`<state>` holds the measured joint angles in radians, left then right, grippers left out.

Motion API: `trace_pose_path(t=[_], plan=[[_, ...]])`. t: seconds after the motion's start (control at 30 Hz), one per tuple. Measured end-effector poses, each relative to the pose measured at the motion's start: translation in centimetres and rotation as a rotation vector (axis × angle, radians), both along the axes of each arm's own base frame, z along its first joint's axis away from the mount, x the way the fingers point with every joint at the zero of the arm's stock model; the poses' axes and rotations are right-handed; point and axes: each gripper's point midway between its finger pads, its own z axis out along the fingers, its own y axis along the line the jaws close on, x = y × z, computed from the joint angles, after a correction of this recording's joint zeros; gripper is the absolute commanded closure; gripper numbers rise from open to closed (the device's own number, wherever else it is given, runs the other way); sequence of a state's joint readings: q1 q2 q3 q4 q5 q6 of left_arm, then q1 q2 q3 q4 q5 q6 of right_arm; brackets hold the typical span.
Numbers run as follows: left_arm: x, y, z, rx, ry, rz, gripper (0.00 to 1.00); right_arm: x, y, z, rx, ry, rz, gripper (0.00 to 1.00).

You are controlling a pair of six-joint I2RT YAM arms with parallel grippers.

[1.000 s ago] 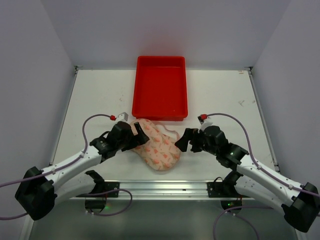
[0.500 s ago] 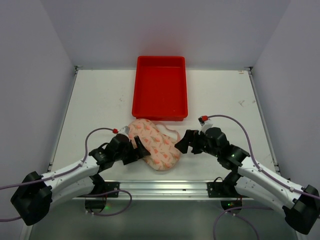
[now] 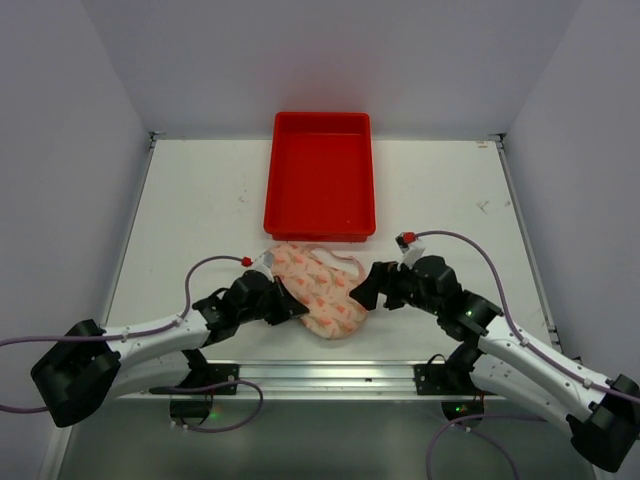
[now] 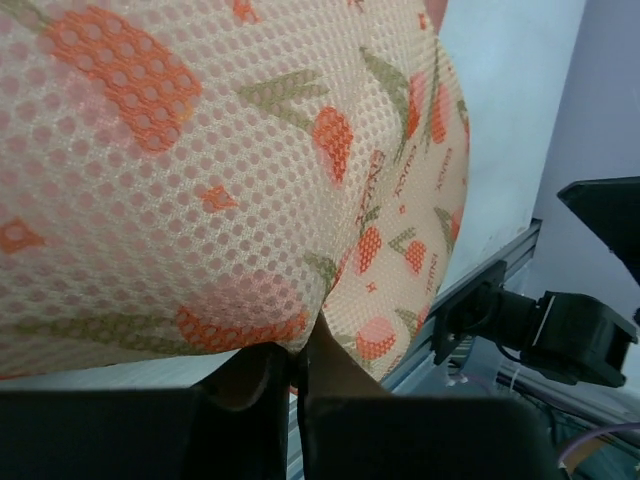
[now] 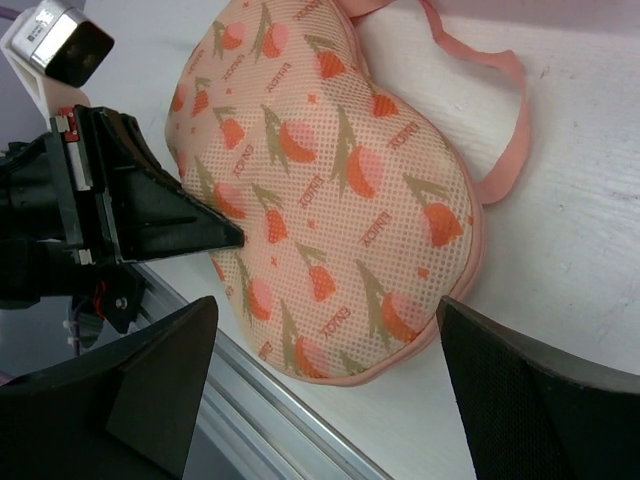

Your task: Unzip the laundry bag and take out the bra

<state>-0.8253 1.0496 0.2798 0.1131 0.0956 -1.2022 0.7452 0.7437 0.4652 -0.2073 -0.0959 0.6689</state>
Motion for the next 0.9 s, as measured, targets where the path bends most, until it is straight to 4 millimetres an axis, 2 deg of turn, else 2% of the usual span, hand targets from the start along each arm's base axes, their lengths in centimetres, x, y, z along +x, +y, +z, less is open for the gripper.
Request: trace_pose_path(t=[0.1,0.17,0.3,0.47,0.7,0.9], plan=[[0.0,-0.9,0.9,-0.029,-0.007,0.007,1.0,-0.3,-0.3,-0.1,-0.014,-0.008,0.01,0.11],[0.3,-1.8,1.8,-0.055,-0.005,0.02,1.0,-0.5,-0.3,0.1,-0.017,-0.019,0.019,0.17],[1.8,-3.5,4.0,-0.109,0.0,0.073,1.0,-1.5,-0.3,0.2,-0.026,-0.033,0.039,0.26],[3.4,-5.3,6.0,-0.164,0.016,0.137,1.0,-2.7,-0.5,-0.9,-0.065,-0.014,0.052,0.4],[4.1,-6.0,6.3,-0.19,0.053,0.201,1.0,-3.6,-1.0,-1.3,-0.058,-0.011,0.046,0.46],[4.5,-6.2,6.7,-0.206,0.062,0.231,1.0,-3.7,-0.6,-2.6,-0.081,0.019,0.055,0.51]])
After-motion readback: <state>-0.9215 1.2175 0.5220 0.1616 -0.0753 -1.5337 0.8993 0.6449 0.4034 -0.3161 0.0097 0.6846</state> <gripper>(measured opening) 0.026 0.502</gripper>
